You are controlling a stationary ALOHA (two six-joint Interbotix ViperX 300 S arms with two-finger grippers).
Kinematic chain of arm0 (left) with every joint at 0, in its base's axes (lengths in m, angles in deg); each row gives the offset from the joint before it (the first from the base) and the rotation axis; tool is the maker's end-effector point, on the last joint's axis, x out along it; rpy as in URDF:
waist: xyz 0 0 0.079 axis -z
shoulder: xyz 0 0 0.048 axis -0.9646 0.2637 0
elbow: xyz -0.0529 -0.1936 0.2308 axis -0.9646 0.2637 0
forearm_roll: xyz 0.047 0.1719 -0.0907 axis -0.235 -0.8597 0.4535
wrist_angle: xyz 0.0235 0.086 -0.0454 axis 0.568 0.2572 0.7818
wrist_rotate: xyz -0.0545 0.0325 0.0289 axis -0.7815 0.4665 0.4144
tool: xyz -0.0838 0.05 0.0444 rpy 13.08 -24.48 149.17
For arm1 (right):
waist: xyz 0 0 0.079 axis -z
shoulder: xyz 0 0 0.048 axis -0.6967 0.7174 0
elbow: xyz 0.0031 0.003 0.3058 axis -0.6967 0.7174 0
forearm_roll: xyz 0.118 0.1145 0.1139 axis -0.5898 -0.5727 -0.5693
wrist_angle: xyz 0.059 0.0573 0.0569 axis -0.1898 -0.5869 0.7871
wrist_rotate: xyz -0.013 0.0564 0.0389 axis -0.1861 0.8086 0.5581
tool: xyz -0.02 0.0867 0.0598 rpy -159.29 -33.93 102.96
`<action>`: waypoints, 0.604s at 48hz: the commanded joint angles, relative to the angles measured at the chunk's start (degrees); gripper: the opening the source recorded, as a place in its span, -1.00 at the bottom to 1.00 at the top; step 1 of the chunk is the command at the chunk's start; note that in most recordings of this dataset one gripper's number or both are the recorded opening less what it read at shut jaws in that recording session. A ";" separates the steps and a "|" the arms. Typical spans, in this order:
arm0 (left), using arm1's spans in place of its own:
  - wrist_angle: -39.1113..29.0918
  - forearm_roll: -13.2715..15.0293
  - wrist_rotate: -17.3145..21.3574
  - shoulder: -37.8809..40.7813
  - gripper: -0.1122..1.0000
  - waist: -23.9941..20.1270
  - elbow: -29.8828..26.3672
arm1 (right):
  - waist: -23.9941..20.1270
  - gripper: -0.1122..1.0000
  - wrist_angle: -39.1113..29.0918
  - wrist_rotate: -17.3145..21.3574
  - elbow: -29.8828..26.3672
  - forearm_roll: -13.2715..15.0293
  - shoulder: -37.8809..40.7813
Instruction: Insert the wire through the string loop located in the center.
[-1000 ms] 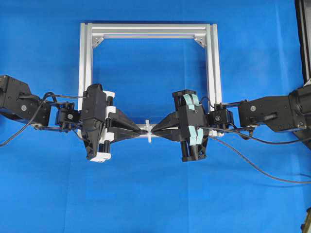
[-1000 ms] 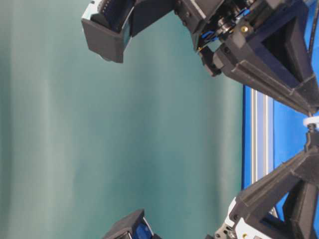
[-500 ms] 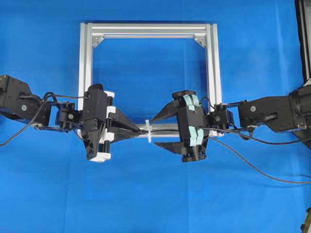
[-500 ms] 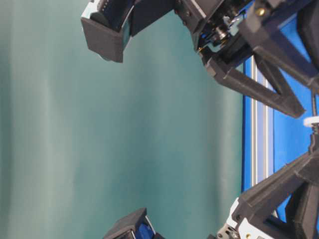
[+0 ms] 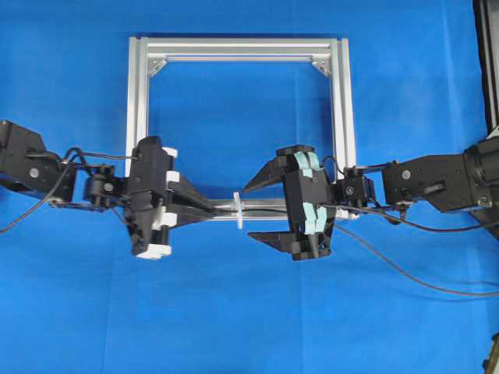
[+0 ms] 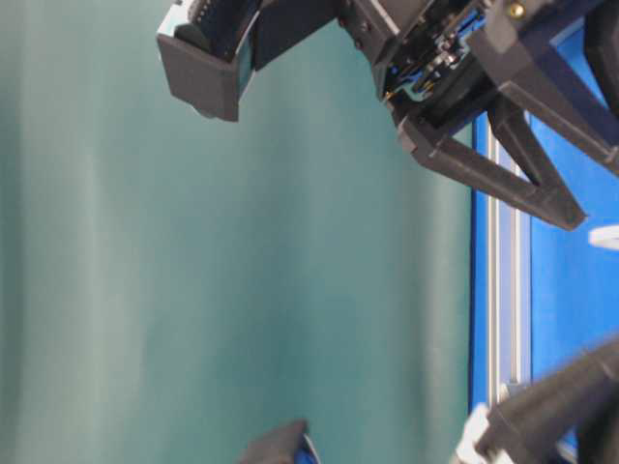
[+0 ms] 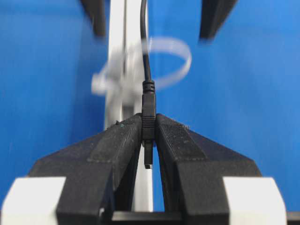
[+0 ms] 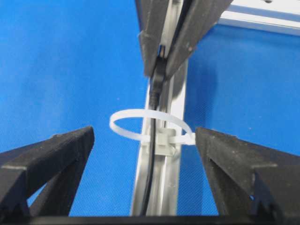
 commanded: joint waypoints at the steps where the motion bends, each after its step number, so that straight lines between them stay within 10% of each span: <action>1: -0.35 -0.18 -0.09 -3.78 -0.65 0.00 2.37 | -0.26 0.87 0.18 0.09 -0.88 0.09 -0.70; 29: -5.80 0.00 -2.11 -26.28 -0.65 0.35 23.29 | -0.70 0.87 0.09 0.09 -1.93 0.00 -0.70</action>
